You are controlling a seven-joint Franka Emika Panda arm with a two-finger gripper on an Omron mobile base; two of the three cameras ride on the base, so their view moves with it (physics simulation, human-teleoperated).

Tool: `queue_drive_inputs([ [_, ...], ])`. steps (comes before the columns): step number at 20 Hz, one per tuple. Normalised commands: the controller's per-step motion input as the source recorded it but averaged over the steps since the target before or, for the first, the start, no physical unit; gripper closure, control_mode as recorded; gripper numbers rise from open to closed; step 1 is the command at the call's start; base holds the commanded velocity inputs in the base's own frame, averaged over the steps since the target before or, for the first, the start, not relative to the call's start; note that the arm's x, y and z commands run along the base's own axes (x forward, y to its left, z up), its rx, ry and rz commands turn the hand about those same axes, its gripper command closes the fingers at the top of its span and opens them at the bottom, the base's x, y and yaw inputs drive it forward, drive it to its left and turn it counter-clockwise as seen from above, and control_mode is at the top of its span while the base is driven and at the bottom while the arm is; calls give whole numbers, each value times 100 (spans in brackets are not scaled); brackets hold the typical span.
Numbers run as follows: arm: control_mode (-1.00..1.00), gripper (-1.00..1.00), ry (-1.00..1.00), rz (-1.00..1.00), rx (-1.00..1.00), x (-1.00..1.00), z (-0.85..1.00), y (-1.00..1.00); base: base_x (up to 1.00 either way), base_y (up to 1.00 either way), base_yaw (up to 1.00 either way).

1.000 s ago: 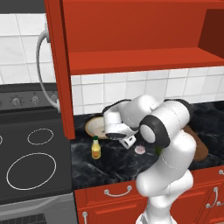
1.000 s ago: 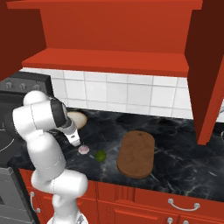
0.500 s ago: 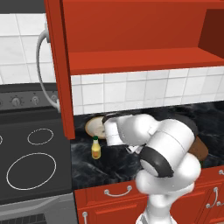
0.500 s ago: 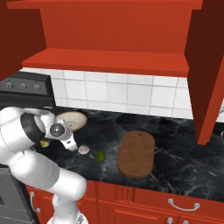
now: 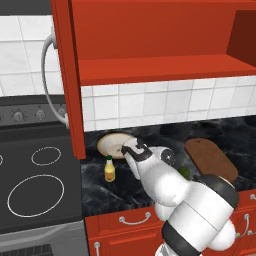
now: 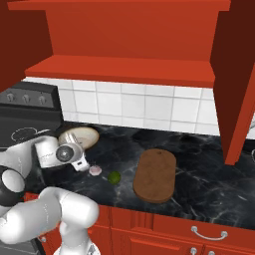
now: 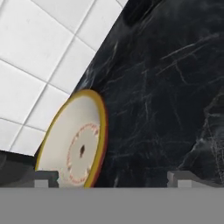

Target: Open the cabinet. Place the bowl and condiment on the counter. Then place the lime and garlic on the cutting board.

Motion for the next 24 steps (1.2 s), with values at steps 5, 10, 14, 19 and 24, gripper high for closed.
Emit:
queue_drive_inputs([
  [5, -100, -100, 2, 4, 8, 0, 93, -15, 0, 0, 0],
  [10, -100, -100, 12, 0, 3, -16, 78, -20, 0, 0, 0],
  [14, -100, -100, 11, 2, 0, -70, 25, -32, 0, 0, 0],
  [19, -100, -100, -6, 3, 2, -93, 3, -43, 0, 0, 0],
  [24, -100, -100, -16, -4, 15, -71, 0, -66, 0, 0, 0],
])
